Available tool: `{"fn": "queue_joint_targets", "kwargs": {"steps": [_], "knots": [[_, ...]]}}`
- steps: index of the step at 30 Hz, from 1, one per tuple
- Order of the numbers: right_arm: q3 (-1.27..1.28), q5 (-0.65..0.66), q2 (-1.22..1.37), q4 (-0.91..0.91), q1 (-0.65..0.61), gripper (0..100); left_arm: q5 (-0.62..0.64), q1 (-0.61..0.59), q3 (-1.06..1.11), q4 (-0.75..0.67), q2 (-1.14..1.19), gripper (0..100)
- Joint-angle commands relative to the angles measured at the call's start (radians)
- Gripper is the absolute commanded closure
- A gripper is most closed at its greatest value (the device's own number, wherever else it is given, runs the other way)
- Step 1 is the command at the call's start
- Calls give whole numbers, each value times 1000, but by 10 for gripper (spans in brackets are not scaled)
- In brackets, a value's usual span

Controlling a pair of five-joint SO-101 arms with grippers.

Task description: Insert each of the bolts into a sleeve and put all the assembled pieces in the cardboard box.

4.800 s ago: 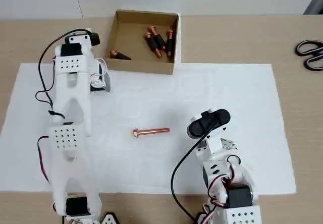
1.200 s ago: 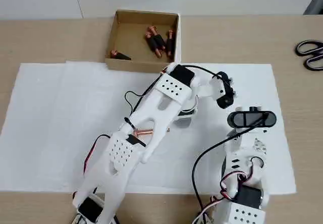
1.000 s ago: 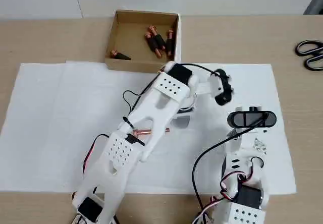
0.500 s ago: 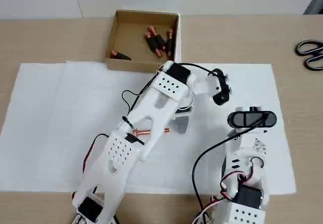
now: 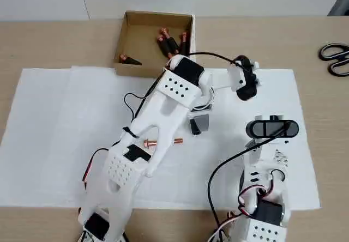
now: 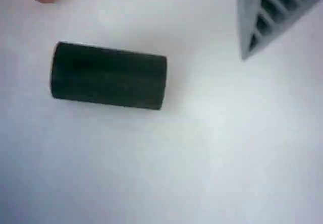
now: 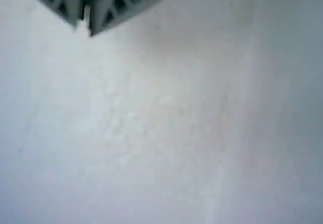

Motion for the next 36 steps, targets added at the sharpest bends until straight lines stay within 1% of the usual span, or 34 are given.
{"fn": "queue_joint_targets", "kwargs": {"steps": [1,3,7,9,12,16,18,22,24,26,29,33,36], "knots": [[-8,-12,-5,-13,-2,991,34,-43,-4,17,-101,681],[-11,-12,-5,-18,-51,991,133,-92,-4,17,-114,681],[-14,-5,-5,-19,-294,991,407,-206,-5,15,-114,681],[-25,-5,-5,-44,-378,991,546,-242,-8,15,-118,681],[-37,-11,4,-53,-397,991,756,-273,-12,15,-121,681],[-46,-21,5,-54,-397,991,1062,-292,38,18,-121,681],[-74,-26,4,-56,-397,991,1169,-296,58,18,-121,681],[-91,-28,5,-117,-397,991,1238,-307,62,17,-115,681],[-94,-60,5,-145,-397,991,1261,-311,62,17,-120,681],[-95,-84,7,-153,-397,991,1289,-316,53,17,-121,681],[-94,-87,7,-148,-397,991,1313,-315,51,17,-150,681],[-135,-87,41,-145,-395,991,1307,-345,67,18,-199,681],[-235,-84,108,-143,-397,991,1220,-377,120,18,-232,681]]}}
